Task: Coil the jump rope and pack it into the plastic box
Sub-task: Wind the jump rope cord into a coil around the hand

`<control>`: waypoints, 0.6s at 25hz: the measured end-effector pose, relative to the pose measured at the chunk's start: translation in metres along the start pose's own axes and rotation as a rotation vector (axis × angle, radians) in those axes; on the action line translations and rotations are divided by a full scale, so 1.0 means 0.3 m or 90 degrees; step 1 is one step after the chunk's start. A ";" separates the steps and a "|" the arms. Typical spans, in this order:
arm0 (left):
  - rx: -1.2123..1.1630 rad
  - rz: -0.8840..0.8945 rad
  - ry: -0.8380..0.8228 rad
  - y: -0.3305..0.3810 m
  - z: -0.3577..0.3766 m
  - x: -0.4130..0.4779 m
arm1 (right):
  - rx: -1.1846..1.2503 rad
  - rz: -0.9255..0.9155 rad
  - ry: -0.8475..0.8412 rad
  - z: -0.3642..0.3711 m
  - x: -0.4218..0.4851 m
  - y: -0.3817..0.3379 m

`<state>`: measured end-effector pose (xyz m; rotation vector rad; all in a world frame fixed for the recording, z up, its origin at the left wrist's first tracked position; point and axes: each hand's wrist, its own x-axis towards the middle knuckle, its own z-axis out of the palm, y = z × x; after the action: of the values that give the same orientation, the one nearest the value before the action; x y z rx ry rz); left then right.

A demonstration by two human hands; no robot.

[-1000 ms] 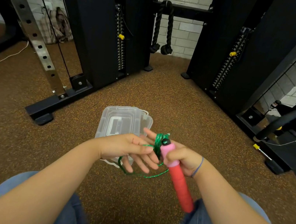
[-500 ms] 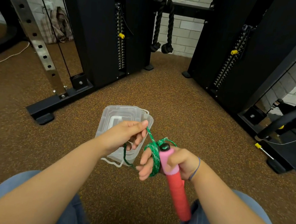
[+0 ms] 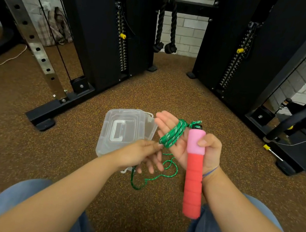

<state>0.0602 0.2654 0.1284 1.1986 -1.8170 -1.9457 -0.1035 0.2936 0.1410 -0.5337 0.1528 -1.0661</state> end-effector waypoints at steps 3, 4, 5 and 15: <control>-0.013 -0.021 -0.052 -0.001 0.016 -0.002 | 0.022 -0.065 0.060 -0.025 0.003 -0.013; -0.014 -0.028 -0.067 0.000 0.017 -0.002 | 0.008 -0.084 0.079 -0.024 0.002 -0.014; -0.010 -0.033 -0.077 0.002 0.015 -0.003 | 0.001 -0.098 0.096 -0.023 0.006 -0.016; 0.080 0.014 -0.068 0.053 -0.028 -0.034 | -0.024 -0.075 0.217 -0.057 0.029 -0.041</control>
<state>0.0668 0.2627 0.1477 1.1247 -2.0235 -1.9450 -0.1155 0.2757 0.1333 -0.3946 0.4459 -1.2665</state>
